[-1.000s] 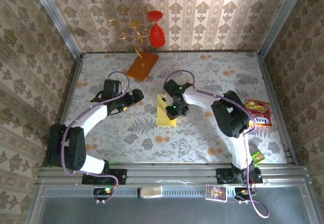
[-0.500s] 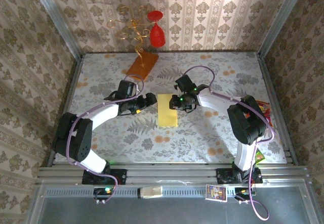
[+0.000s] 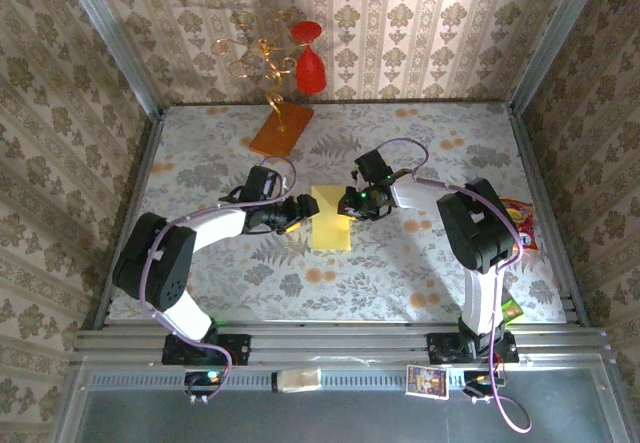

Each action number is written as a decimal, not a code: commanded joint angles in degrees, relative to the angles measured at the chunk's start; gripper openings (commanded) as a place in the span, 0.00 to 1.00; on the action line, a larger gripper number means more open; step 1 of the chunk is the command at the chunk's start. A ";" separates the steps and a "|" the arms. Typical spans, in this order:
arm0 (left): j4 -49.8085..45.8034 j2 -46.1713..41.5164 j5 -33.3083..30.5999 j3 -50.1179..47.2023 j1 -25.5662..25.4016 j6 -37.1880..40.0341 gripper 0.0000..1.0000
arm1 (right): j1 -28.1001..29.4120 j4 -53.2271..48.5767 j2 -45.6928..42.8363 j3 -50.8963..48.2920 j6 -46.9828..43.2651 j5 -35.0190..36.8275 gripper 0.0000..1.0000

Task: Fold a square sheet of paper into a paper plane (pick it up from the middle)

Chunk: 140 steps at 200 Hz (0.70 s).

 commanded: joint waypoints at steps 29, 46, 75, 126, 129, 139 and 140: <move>2.83 3.41 3.33 0.35 -1.19 -1.10 0.67 | -0.88 -1.18 2.91 -0.18 -0.23 -1.77 0.20; 2.54 4.19 3.69 0.82 -1.16 -0.53 0.65 | -1.07 -1.67 3.22 -0.42 -0.66 -1.53 0.20; 1.61 5.58 4.41 1.74 -1.16 0.27 0.61 | -1.34 -2.19 3.92 -0.54 -1.14 -1.61 0.20; 0.68 6.83 4.71 2.54 -1.45 0.68 0.53 | -1.45 -1.76 4.49 -0.81 -1.23 -2.22 0.20; 0.47 6.85 4.69 2.50 -1.42 0.77 0.52 | -1.51 -1.75 4.48 -0.83 -1.23 -2.23 0.20; -0.42 6.70 4.08 2.54 -1.48 1.05 0.52 | -1.49 -1.69 4.56 -0.81 -1.22 -2.23 0.20; -0.48 6.73 3.98 2.55 -1.49 1.11 0.52 | -1.50 -1.67 4.57 -0.85 -1.18 -2.26 0.20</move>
